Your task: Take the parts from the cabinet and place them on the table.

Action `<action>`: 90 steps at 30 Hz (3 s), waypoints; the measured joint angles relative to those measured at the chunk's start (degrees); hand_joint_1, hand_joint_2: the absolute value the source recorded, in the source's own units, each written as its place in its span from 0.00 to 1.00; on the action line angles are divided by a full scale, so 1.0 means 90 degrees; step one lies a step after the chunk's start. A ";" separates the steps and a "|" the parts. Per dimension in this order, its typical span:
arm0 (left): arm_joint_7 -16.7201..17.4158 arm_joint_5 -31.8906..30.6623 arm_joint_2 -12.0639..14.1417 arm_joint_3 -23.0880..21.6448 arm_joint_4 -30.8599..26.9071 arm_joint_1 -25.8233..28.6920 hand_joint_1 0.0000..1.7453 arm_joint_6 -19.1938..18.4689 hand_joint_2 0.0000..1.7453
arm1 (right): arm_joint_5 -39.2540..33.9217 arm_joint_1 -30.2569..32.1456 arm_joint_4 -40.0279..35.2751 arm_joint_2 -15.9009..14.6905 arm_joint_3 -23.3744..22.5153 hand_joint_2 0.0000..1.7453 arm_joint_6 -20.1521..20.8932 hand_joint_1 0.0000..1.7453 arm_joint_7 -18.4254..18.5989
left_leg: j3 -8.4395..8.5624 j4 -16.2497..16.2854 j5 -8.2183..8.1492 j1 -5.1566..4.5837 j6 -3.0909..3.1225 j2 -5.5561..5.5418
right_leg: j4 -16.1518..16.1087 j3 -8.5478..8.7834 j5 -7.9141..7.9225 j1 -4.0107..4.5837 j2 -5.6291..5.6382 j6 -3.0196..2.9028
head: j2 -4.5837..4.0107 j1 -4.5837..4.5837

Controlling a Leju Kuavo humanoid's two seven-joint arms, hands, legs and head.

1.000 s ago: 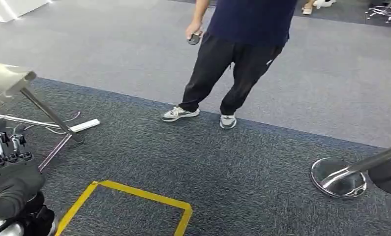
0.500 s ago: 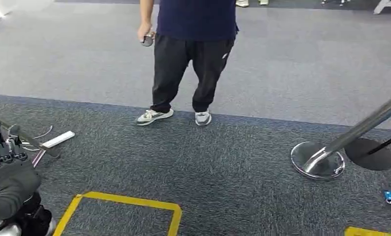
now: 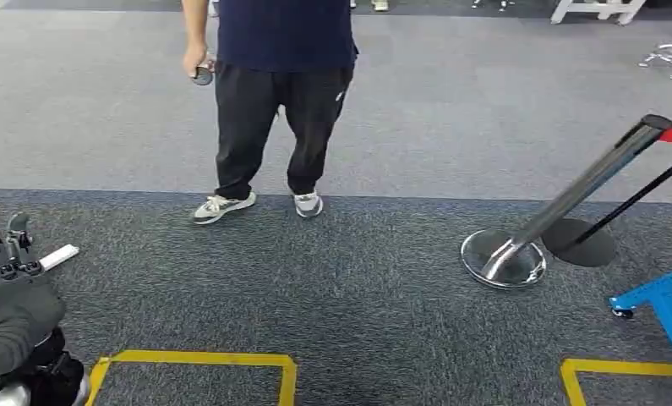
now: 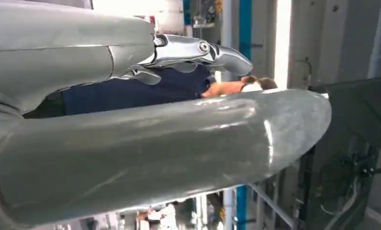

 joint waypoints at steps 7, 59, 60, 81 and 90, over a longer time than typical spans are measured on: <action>0.0000 0.0024 -0.0012 0.0015 0.0000 -0.0004 0.00 -0.0019 0.00 | -0.0002 -0.0018 0.0000 0.0002 0.0000 0.00 -0.0019 0.00 0.0017 | 0.0067 0.0031 -0.0084 -0.0084 -0.0097 0.0425 | -0.1538 0.1010 0.0611 0.0042 -0.0536 -0.0078 | 0.0000 -0.0007; 0.0000 0.0172 -0.0192 0.0163 -0.0002 -0.0059 0.00 -0.0202 0.00 | 0.0044 0.0024 0.0000 0.0002 0.0000 0.00 -0.0007 0.00 0.0066 | 0.0013 -0.0117 0.0108 0.0032 -0.0020 -0.0171 | -0.1180 0.0580 0.0445 -0.0008 0.0117 -0.0019 | 0.0000 0.0007; 0.0000 0.0172 -0.0194 0.0170 0.0000 -0.0042 0.00 -0.0202 0.00 | 0.0044 0.0005 0.0000 0.0005 0.0000 0.00 -0.0005 0.00 0.0063 | 0.0014 -0.0116 0.0100 0.0020 -0.0008 -0.0088 | -0.0634 0.0325 0.0140 -0.0017 0.0013 0.0005 | 0.0000 -0.0007; 0.0000 0.1276 -0.0535 0.0497 0.0000 -0.0058 0.00 -0.0451 0.00 | 0.0085 -0.0033 0.0000 0.0007 0.0002 0.00 -0.0036 0.00 0.0104 | -0.0426 0.0941 -0.0205 0.0004 -0.0254 -0.0100 | -0.1609 0.0981 0.0713 -0.0038 0.0411 -0.0293 | 0.0000 -0.0073; 0.0000 0.1520 -0.1030 0.0942 0.0000 -0.0101 0.00 -0.0576 0.00 | 0.0100 0.0015 0.0000 0.0012 0.0036 0.00 -0.0058 0.00 0.0114 | 0.0007 -0.0101 0.0082 0.0041 -0.0027 -0.0177 | -0.0955 0.0487 0.0310 -0.0018 0.0152 0.0011 | 0.0000 -0.0002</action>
